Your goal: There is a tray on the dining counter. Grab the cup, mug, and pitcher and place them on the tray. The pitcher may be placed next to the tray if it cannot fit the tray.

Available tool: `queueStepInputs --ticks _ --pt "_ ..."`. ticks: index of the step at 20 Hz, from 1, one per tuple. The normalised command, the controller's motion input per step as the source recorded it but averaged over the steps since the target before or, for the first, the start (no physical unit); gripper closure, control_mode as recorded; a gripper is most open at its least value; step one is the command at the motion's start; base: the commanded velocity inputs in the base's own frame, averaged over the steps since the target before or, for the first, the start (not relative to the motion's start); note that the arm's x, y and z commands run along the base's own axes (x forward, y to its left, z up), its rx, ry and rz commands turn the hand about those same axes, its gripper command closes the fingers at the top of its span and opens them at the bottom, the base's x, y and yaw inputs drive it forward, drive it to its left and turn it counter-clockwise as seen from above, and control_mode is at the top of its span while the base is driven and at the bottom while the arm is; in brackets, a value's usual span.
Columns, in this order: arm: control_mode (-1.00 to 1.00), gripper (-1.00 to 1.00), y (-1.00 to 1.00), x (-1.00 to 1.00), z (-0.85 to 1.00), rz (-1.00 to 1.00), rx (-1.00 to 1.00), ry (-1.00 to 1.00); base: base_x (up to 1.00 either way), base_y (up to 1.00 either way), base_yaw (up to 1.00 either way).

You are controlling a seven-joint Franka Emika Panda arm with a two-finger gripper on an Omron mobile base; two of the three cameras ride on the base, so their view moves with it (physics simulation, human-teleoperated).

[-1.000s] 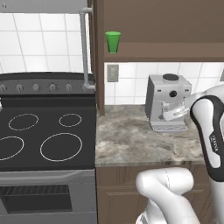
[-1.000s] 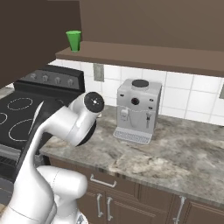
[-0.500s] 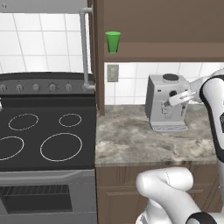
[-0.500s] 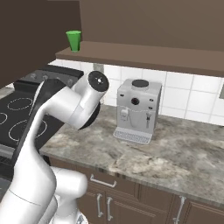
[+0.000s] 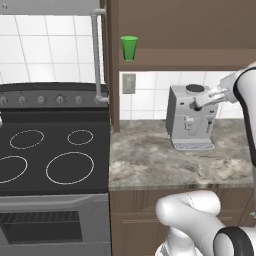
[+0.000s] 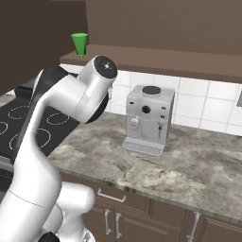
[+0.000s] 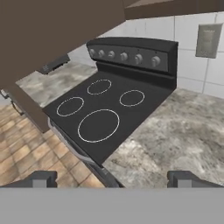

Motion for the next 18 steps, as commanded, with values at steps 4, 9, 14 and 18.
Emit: queueStepInputs --ticks 4,9,14,18 --pt "-1.00 -1.00 0.00 -0.05 0.27 0.04 0.00 -0.15 0.00 0.00 0.00" --pt "-1.00 -1.00 0.00 -0.01 0.21 0.02 0.00 -0.25 0.00 0.00 0.00" --pt "-1.00 -1.00 0.00 0.00 0.25 0.00 0.00 -0.19 0.00 0.00 0.00" --pt "-1.00 -1.00 0.00 0.04 0.26 0.00 0.00 -0.16 0.00 0.00 0.00"
